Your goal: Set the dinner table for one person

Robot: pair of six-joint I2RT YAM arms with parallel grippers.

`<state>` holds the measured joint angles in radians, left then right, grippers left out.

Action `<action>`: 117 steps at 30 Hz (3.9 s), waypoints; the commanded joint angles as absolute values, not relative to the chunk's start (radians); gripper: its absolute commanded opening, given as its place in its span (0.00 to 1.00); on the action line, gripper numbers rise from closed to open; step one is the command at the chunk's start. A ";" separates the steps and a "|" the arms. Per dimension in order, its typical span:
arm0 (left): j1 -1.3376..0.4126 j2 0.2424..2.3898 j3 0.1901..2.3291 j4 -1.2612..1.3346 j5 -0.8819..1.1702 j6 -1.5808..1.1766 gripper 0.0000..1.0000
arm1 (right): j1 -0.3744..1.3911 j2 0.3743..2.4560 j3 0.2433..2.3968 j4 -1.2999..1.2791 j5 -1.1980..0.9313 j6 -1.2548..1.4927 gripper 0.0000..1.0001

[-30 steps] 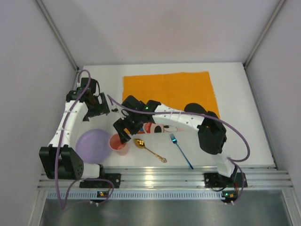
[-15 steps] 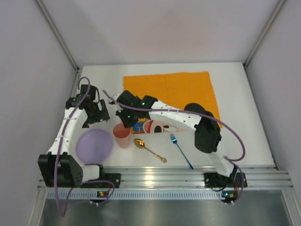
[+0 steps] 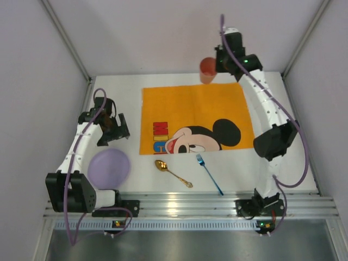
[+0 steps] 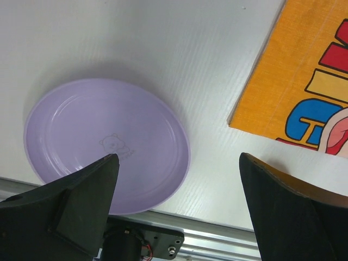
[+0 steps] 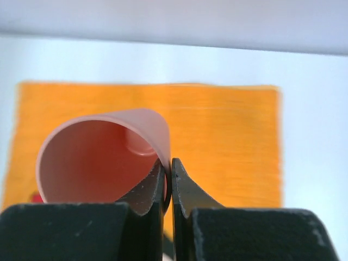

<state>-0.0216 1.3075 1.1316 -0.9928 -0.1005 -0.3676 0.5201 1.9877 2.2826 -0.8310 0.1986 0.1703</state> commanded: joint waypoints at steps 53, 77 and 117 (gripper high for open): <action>0.055 1.247 0.938 -0.767 -0.040 -0.667 0.99 | 0.555 1.775 1.896 -0.687 0.137 0.317 0.94; 0.054 1.551 0.756 -0.443 0.304 -0.575 0.32 | 0.597 1.563 1.634 -0.792 0.225 0.245 0.96; -0.575 2.139 2.099 -0.931 0.009 -0.377 0.00 | 0.588 1.433 1.476 -0.821 0.302 0.301 0.97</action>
